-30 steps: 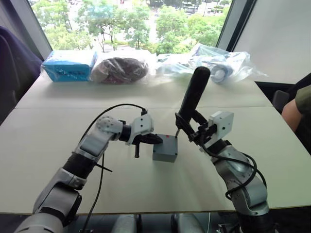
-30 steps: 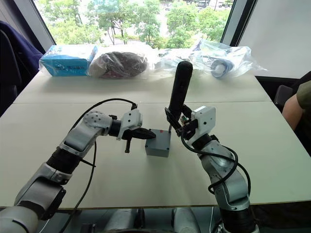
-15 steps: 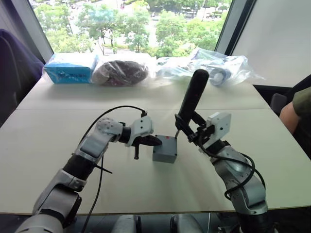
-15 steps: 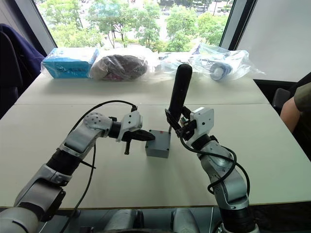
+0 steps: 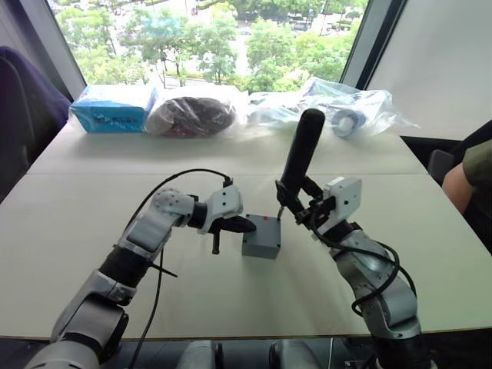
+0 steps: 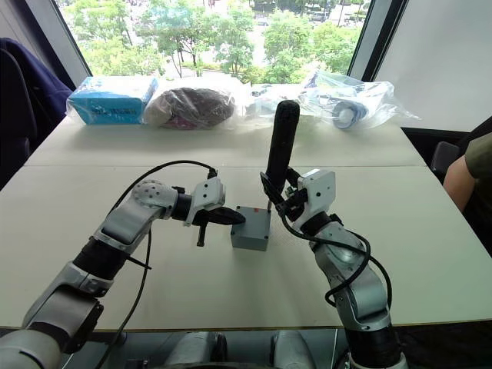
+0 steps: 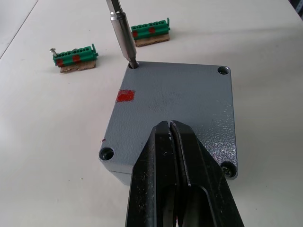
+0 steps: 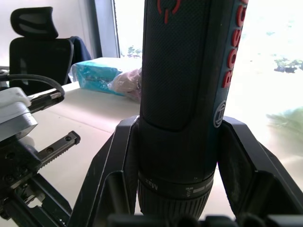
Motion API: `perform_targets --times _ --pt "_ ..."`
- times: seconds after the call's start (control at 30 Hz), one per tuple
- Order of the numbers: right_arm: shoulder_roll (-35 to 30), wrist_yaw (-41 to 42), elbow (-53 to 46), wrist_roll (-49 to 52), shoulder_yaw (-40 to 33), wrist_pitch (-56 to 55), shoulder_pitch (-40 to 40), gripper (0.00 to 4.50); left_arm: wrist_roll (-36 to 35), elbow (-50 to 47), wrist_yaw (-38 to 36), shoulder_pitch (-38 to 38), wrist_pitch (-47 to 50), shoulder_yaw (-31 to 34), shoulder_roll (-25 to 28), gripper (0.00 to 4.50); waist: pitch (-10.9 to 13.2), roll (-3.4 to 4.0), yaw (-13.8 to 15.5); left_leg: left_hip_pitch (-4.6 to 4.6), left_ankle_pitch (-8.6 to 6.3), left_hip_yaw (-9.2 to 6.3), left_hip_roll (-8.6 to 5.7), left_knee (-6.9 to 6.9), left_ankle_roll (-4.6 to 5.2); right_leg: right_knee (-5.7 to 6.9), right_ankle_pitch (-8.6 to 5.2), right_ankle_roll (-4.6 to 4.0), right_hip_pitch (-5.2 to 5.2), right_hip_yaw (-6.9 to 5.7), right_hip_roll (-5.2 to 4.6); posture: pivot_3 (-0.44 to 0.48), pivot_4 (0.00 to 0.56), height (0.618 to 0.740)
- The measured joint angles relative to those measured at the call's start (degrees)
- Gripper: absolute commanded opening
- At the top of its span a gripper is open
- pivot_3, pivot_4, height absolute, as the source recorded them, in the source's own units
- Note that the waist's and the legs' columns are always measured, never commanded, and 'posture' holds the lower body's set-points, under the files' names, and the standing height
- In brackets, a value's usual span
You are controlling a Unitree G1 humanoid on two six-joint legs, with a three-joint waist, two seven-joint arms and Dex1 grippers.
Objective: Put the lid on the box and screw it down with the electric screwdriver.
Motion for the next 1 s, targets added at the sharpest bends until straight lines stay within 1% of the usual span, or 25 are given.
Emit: perform_targets --times 0.73,0.9,1.0 --pt "-0.13 -1.17 0.13 -0.17 0.56 0.47 -0.43 1.77 0.0 -0.56 0.03 0.52 0.0 0.0 -0.04 0.0 -0.06 0.01 0.03 0.01 -0.03 -0.01 0.0 -0.04 -0.05 -0.05 -0.01 -0.02 0.01 0.0 -0.01 0.0 0.15 0.74" --pt "-0.66 0.77 -0.29 -0.27 0.24 -1.25 0.55 1.77 -0.04 -0.95 0.45 0.83 -0.01 0.25 -0.38 0.0 0.04 0.05 0.08 -0.04 -0.03 -0.01 -0.01 -0.05 -0.05 -0.08 -0.01 -0.02 -0.01 0.0 -0.01 0.0 0.15 0.74" --pt "-2.76 2.1 -2.51 -0.26 0.02 -1.12 1.07 1.77 -0.57 -1.5 0.67 1.02 0.73 0.87 -0.84 0.0 0.46 0.08 0.04 -0.09 -0.03 0.0 -0.02 -0.03 -0.04 -0.08 -0.01 -0.02 -0.04 0.0 -0.04 0.0 0.15 0.74"
